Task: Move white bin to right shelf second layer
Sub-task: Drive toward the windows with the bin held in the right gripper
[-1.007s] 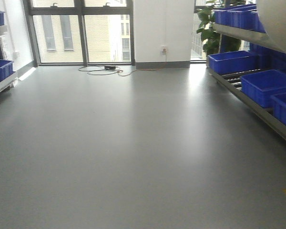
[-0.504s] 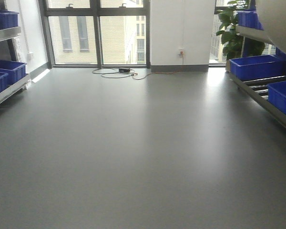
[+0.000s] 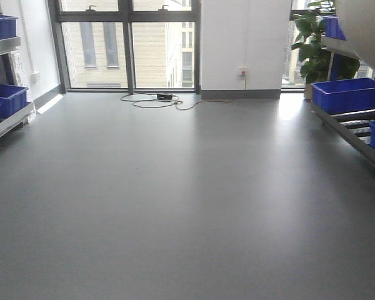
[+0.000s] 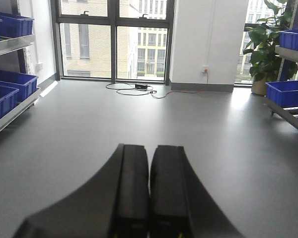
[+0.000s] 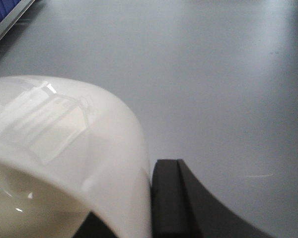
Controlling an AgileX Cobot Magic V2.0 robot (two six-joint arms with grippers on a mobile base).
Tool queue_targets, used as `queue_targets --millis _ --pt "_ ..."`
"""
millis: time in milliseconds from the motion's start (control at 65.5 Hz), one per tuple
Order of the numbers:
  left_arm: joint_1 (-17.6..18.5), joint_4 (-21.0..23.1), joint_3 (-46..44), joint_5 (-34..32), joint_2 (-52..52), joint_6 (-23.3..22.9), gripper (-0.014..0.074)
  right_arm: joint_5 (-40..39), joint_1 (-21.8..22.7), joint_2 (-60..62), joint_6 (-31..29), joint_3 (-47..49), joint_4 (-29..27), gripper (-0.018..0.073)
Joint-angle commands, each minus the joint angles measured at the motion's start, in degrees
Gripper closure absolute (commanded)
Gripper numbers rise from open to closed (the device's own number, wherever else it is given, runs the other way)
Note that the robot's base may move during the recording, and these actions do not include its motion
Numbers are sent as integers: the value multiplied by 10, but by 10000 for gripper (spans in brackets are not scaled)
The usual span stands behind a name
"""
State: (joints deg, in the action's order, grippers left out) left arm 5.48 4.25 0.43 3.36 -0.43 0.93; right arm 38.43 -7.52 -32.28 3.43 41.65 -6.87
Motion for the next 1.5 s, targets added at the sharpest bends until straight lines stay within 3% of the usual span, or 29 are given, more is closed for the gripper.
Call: queue_targets --millis 0,1480 --pt "3 5 21 -49 -2 -6 512 -52 3 -3 -2 17 -5 504" --pt "3 5 21 -49 -2 -6 512 -52 3 -4 -2 17 -5 504"
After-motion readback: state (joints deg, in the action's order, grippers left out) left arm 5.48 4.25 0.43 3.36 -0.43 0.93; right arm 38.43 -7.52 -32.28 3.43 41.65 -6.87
